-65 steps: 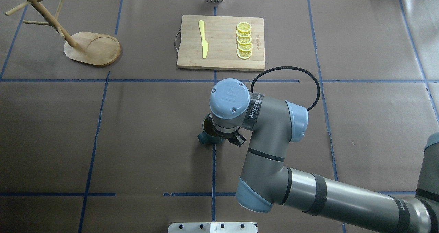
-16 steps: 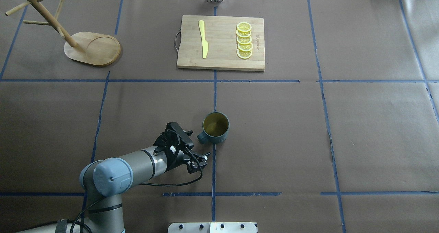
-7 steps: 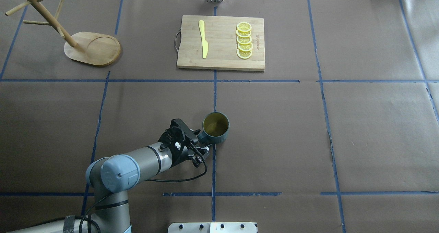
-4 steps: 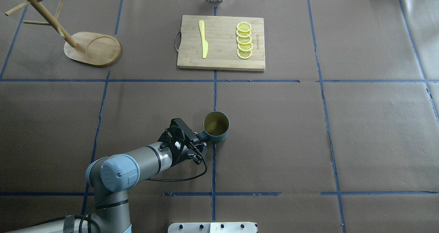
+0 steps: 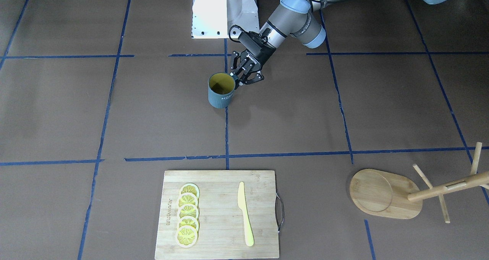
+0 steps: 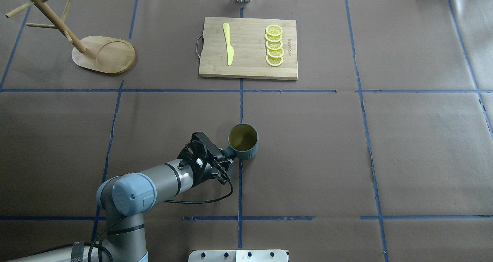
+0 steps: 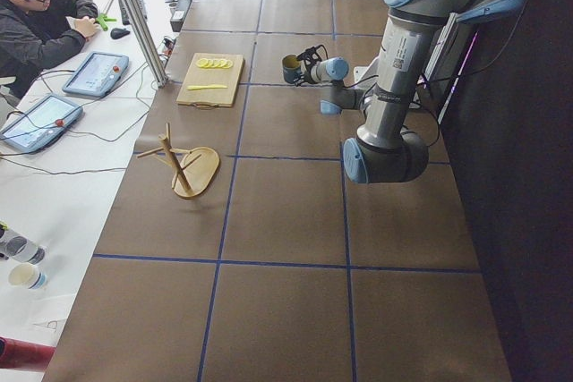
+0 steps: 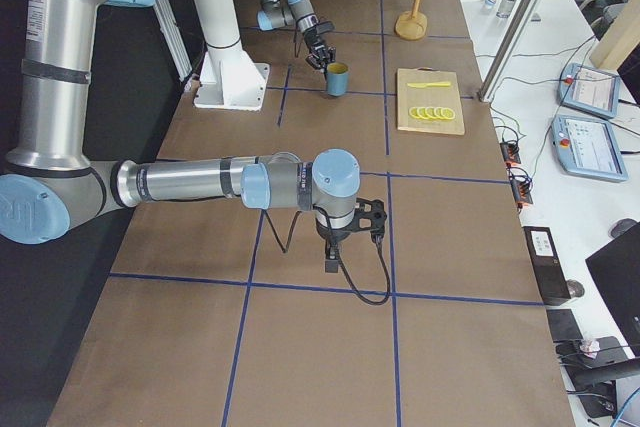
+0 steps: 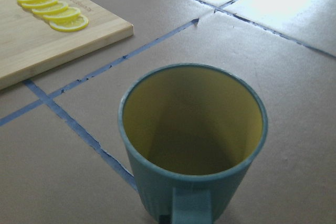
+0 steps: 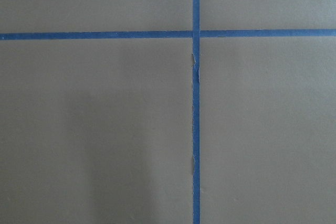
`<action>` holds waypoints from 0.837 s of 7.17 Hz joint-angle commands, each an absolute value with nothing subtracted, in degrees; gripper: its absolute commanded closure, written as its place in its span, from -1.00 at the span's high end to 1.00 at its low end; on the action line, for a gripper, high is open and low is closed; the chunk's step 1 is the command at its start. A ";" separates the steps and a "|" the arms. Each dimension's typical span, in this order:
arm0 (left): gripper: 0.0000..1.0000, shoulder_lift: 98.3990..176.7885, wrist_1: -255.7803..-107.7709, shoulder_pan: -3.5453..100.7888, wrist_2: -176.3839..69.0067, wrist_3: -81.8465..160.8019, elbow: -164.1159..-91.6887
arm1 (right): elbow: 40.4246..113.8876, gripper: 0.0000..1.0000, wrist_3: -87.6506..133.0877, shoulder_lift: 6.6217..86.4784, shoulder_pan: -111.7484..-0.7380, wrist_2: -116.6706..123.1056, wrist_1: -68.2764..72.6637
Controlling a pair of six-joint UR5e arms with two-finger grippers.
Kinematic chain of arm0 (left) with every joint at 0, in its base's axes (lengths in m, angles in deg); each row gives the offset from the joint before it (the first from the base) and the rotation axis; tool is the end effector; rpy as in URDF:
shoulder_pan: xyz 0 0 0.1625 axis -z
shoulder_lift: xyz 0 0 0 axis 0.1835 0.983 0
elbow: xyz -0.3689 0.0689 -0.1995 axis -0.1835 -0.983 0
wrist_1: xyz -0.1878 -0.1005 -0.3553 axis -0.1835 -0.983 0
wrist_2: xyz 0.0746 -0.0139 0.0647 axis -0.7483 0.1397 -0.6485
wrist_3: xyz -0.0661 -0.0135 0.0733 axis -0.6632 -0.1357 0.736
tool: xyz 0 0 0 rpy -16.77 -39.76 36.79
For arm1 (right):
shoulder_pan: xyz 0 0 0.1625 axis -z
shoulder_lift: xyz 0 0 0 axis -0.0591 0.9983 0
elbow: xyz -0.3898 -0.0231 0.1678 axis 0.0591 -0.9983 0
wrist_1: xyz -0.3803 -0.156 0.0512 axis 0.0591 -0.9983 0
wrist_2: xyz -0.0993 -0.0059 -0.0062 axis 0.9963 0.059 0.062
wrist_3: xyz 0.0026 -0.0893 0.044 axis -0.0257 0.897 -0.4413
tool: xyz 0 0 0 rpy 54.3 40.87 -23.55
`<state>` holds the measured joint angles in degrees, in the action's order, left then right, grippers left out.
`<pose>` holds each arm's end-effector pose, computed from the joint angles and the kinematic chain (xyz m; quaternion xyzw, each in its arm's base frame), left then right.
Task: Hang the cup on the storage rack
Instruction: 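Lift the teal mug and carry it toward the wooden mug tree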
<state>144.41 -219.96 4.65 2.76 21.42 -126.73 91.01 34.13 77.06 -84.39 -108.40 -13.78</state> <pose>0.5745 -0.3159 0.2691 0.4773 0.5272 0.1810 0.6794 0.0470 -0.4198 0.6008 0.0058 -0.3808 0.0108 0.9246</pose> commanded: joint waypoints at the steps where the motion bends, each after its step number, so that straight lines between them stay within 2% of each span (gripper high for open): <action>1: -1.00 144.37 -224.48 6.20 2.65 9.30 -126.84 | 90.51 1.00 34.12 76.76 -84.24 -108.41 -13.78; 6: -1.00 143.84 -224.05 18.05 6.06 -19.89 -126.41 | 90.68 1.00 34.12 76.41 -84.24 -108.41 -13.61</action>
<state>143.85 -224.25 15.28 4.37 -11.50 -126.60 90.63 34.12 76.45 -84.24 -108.41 -13.62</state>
